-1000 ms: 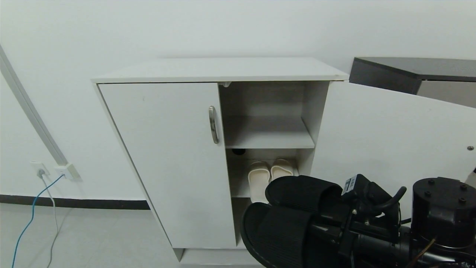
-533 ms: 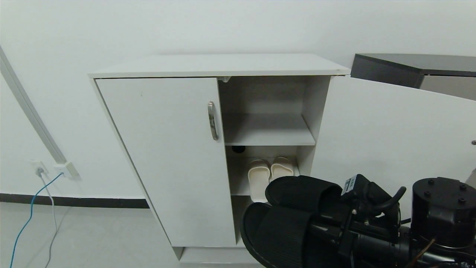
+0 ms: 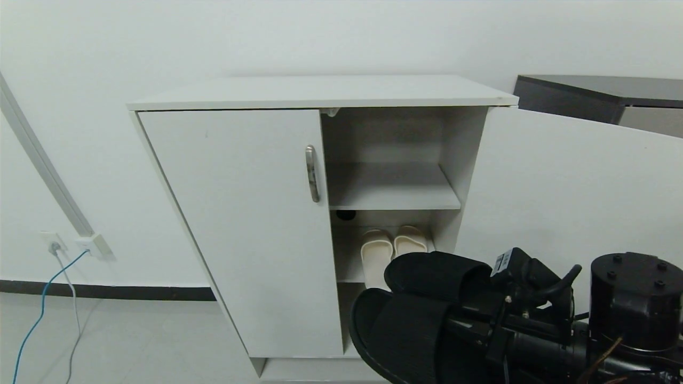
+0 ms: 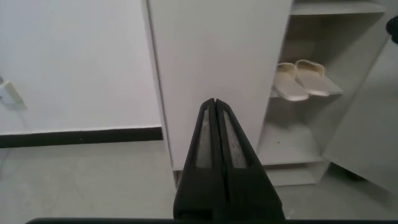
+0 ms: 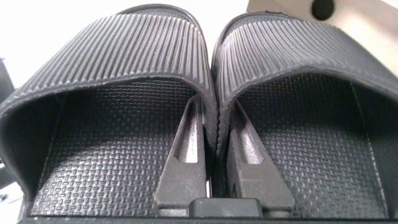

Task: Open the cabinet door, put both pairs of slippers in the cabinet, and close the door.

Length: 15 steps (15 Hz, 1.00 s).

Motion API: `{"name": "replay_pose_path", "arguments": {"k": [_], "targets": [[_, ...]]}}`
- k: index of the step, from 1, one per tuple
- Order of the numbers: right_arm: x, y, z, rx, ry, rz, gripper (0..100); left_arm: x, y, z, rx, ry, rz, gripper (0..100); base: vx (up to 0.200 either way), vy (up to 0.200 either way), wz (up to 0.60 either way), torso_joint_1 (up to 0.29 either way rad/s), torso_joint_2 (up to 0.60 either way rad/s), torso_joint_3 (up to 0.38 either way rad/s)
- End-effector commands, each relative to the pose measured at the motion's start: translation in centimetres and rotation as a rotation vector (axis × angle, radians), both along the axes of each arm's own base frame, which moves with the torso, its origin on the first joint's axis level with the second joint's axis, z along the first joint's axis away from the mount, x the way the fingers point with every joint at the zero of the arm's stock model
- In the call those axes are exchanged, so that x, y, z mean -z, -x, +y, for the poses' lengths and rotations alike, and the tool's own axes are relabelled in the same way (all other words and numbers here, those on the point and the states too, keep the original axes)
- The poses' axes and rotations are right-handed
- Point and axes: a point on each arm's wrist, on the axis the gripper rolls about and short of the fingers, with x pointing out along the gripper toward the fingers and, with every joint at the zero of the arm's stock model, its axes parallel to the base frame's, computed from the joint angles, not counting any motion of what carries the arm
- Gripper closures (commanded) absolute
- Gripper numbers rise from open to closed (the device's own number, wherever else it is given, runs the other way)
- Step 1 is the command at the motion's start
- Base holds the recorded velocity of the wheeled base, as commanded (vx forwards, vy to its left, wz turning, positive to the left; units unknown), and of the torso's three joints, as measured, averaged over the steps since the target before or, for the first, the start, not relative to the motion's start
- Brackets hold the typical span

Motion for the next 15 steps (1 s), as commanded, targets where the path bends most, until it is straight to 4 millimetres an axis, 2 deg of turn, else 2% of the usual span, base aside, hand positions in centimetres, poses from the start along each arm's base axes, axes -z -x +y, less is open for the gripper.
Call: {"name": "replay_pose_path", "arguments": {"k": [1, 4, 6, 9, 10, 13, 15], "targets": [[0.0, 0.0, 0.0, -0.003, -0.001, 0.000, 100, 0.0, 0.0, 0.0, 0.000, 0.001, 0.000, 100, 0.000, 0.000, 0.00, -0.007, 0.09, 0.090], [0.0, -0.2, 0.2, 0.015, -0.001, 0.001, 100, 0.0, 0.0, 0.0, 0.000, 0.001, 0.000, 100, 0.000, 0.000, 0.00, -0.004, 0.02, 0.020], [-0.2, -1.0, 1.3, 0.121, 0.006, -0.014, 100, 0.0, 0.0, 0.0, 0.000, 0.001, 0.000, 100, 0.000, 0.000, 0.00, 0.000, 0.00, 0.000], [0.4, -0.9, 5.0, 0.322, -0.033, 0.036, 100, 0.0, 0.0, 0.0, 0.000, 0.001, 0.000, 100, 0.000, 0.000, 0.00, 0.000, 0.00, 0.000], [1.5, -1.2, 6.8, 0.419, -0.010, 0.031, 100, 0.0, 0.0, 0.0, -0.002, 0.001, 0.000, 100, 0.000, 0.000, 0.00, 0.000, 0.00, 0.000], [2.2, -3.0, 10.5, 0.575, -0.030, -0.008, 100, 0.0, 0.0, 0.0, 0.000, 0.001, 0.000, 100, 0.000, 0.000, 0.00, 0.000, 0.00, 0.000], [2.0, -4.1, 11.8, 0.669, -0.058, -0.019, 100, 0.0, 0.0, 0.0, 0.000, 0.001, 0.000, 100, 0.000, 0.000, 0.00, 0.000, 0.00, 0.000]]}}
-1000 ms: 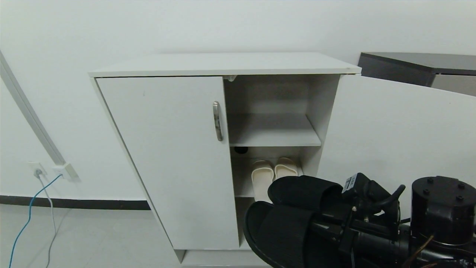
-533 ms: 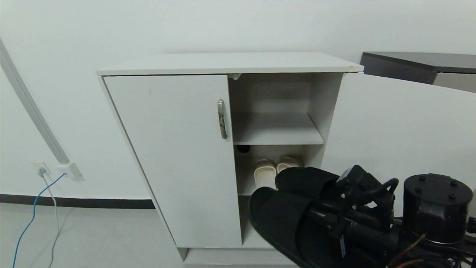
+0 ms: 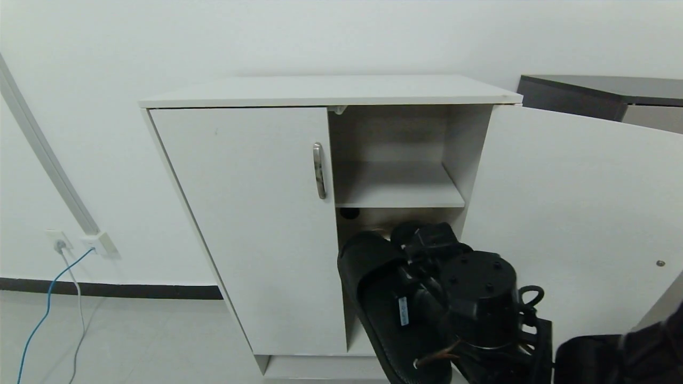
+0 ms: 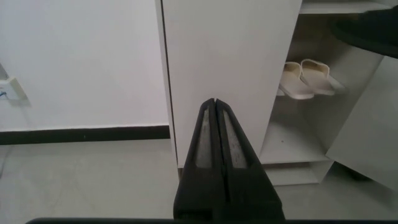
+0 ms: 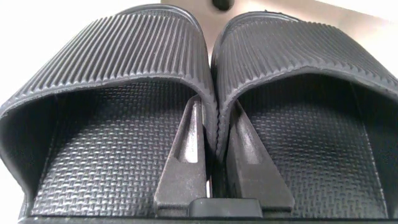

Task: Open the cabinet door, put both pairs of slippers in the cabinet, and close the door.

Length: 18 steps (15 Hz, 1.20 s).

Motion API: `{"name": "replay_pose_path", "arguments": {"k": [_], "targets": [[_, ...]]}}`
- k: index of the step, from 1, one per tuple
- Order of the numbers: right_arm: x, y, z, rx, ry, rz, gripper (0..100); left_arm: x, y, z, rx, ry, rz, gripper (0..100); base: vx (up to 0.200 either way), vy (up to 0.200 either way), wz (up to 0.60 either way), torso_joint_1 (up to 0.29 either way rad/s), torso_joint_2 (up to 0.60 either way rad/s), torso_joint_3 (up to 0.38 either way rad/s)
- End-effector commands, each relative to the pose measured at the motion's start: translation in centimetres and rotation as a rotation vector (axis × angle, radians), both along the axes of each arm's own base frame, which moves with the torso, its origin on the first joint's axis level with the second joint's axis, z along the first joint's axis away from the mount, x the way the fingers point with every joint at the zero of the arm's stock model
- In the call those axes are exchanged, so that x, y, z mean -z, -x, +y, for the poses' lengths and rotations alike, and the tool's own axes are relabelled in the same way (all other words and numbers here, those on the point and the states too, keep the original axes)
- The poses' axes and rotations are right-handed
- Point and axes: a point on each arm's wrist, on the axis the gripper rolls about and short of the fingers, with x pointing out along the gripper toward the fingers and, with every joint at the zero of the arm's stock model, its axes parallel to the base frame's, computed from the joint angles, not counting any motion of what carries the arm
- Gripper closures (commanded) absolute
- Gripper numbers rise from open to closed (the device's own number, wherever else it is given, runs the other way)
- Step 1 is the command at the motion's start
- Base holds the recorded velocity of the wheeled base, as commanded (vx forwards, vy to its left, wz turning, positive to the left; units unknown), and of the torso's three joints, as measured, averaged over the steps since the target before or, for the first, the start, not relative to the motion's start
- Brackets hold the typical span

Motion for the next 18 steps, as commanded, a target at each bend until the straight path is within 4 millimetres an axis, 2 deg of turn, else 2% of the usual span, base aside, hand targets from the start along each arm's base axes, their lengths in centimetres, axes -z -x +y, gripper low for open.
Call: {"name": "replay_pose_path", "arguments": {"k": [1, 4, 7, 10, 16, 18], "targets": [[1.0, -1.7, 2.6, 0.077, 0.002, 0.023, 100, 0.0, 0.0, 0.0, 0.000, 0.000, 0.001, 100, 0.000, 0.000, 0.00, 0.000, 0.00, 0.000], [-2.0, -2.6, 4.4, 0.201, -0.053, 0.031, 100, 0.0, 0.0, 0.0, 0.000, 0.000, 0.001, 100, 0.000, 0.000, 0.00, 0.000, 0.00, 0.000], [-3.9, -3.2, 4.8, 0.234, -0.056, 0.018, 100, 0.0, 0.0, 0.0, 0.000, 0.000, 0.001, 100, 0.000, 0.000, 0.00, 0.000, 0.00, 0.000], [-4.5, -3.8, 4.3, 0.250, -0.051, 0.011, 100, 0.0, 0.0, 0.0, 0.000, -0.002, 0.002, 100, 0.000, 0.000, 0.00, 0.000, 0.00, 0.000], [-4.5, -5.0, 3.4, 0.272, -0.027, 0.007, 100, 0.0, 0.0, 0.0, 0.000, -0.002, 0.001, 100, 0.000, 0.000, 0.00, 0.000, 0.00, 0.000], [-4.3, -5.0, 3.4, 0.266, -0.024, 0.011, 100, 0.0, 0.0, 0.0, 0.000, -0.002, 0.002, 100, 0.200, 0.000, 0.00, 0.000, 0.00, 0.009]]}}
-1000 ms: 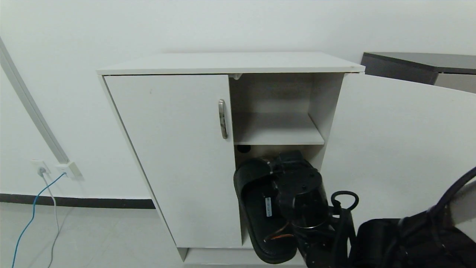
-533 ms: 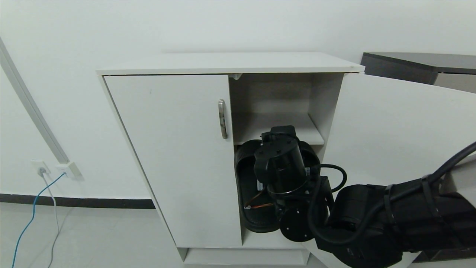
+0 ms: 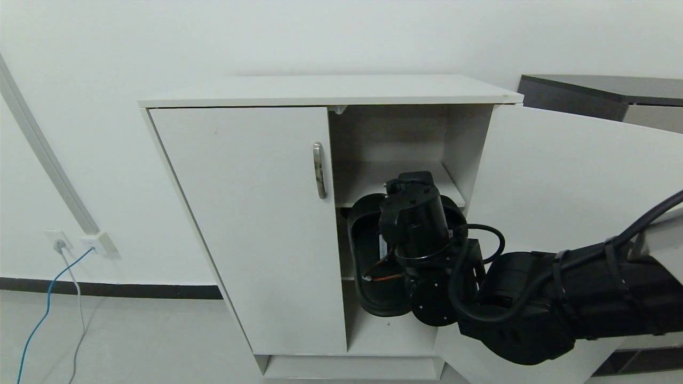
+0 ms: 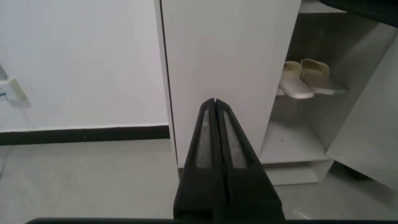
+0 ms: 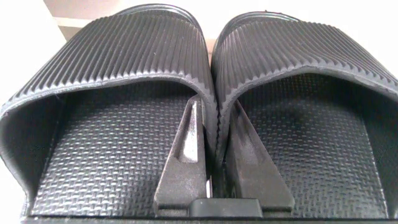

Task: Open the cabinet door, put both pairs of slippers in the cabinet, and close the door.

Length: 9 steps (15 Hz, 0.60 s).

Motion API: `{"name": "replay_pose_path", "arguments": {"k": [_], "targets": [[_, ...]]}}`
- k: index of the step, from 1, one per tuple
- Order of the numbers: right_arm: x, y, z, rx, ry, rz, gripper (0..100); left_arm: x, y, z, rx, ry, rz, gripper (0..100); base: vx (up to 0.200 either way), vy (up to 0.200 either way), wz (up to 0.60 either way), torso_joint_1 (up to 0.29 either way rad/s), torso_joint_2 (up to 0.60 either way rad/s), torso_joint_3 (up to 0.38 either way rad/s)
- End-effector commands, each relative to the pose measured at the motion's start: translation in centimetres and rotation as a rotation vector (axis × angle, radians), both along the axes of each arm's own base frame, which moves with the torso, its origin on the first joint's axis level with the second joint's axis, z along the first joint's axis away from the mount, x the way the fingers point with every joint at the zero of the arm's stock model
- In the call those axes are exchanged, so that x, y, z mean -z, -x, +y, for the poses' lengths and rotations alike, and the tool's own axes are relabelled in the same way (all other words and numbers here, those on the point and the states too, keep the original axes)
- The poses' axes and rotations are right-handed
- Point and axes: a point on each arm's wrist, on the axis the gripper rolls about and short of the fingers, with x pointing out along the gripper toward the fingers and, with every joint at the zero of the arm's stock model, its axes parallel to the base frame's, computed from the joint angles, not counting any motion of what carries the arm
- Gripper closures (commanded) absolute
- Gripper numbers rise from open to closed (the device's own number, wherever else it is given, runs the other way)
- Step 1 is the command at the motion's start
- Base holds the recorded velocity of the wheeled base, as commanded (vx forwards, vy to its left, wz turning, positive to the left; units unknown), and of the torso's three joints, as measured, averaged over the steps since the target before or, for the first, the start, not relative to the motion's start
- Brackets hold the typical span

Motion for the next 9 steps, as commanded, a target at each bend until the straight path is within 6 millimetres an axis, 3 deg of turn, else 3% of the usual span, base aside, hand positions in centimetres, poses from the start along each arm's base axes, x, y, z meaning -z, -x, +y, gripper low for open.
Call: {"name": "replay_pose_path", "arguments": {"k": [1, 8, 9], "targets": [[-0.03, -0.04, -0.11, -0.003, -0.001, 0.002, 100, 0.01, -0.01, 0.00, 0.000, 0.000, 0.002, 100, 0.200, 0.000, 0.00, 0.002, 0.00, -0.002], [-0.11, -0.06, -0.28, 0.001, -0.008, 0.000, 100, -0.01, -0.01, 0.00, -0.002, 0.000, 0.000, 100, 0.200, 0.000, 0.00, 0.001, 0.00, 0.004], [-0.08, -0.12, -0.29, 0.001, -0.009, -0.003, 100, -0.01, -0.01, 0.00, 0.000, 0.000, 0.000, 100, 0.000, 0.000, 0.00, 0.000, 0.00, 0.000]]}}
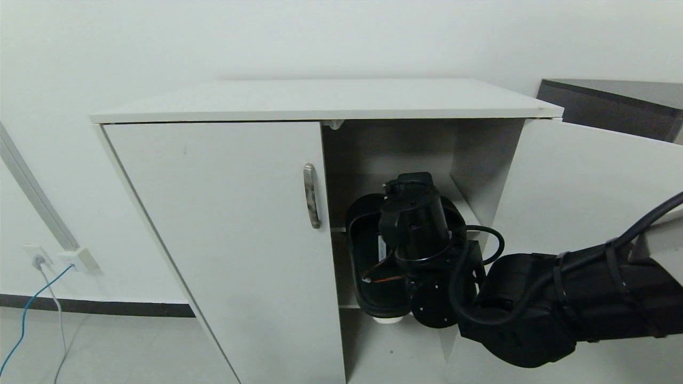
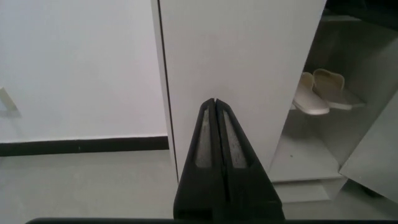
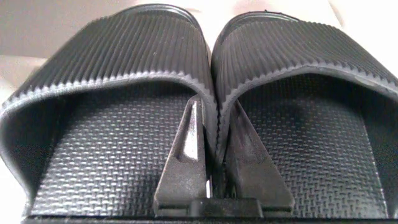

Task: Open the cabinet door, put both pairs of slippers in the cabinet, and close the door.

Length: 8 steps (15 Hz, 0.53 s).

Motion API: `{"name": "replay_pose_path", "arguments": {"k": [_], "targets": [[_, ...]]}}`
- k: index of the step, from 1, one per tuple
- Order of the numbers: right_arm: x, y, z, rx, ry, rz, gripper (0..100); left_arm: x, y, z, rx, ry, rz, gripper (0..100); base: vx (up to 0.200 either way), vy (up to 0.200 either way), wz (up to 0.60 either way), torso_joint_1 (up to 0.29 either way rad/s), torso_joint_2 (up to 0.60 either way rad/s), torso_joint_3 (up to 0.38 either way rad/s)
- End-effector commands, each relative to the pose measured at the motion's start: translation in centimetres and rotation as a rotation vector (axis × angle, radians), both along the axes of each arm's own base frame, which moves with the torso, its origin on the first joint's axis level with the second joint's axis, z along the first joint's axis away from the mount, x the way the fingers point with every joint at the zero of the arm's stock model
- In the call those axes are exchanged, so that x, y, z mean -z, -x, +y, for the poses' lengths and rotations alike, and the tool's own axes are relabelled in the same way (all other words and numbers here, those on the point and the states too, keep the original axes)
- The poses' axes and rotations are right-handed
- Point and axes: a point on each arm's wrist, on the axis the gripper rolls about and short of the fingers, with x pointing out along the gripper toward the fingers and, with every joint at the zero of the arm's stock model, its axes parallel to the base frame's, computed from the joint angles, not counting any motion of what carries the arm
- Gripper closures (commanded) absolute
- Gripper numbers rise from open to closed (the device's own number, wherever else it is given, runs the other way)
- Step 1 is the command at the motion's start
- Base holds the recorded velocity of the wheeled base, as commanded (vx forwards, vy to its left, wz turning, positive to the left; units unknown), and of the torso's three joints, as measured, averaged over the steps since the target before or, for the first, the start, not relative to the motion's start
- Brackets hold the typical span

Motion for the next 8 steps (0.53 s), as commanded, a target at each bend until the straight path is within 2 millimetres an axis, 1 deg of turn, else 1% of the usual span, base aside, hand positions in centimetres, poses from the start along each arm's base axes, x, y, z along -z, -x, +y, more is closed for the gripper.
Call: {"name": "replay_pose_path", "arguments": {"k": [1, 4, 5, 8], "targets": [[-0.1, -0.2, -0.1, 0.005, -0.001, -0.002, 100, 0.0, 0.0, 0.0, 0.000, 0.000, 0.000, 100, 0.000, 0.000, 0.00, 0.000, 0.00, 0.000], [-0.1, -1.3, 0.0, -0.025, -0.004, 0.003, 100, 0.0, 0.0, 0.0, 0.000, 0.000, 0.000, 100, 0.000, 0.000, 0.00, 0.000, 0.00, 0.000], [-0.3, -2.5, 0.1, -0.020, -0.020, -0.004, 100, 0.0, 0.0, 0.0, 0.000, 0.000, 0.000, 100, 0.000, 0.000, 0.00, 0.000, 0.00, 0.000], [-0.3, -4.9, 0.4, -0.006, -0.032, -0.009, 100, 0.0, 0.0, 0.0, -0.001, 0.002, 0.000, 100, 0.000, 0.000, 0.00, 0.000, 0.00, 0.000]]}}
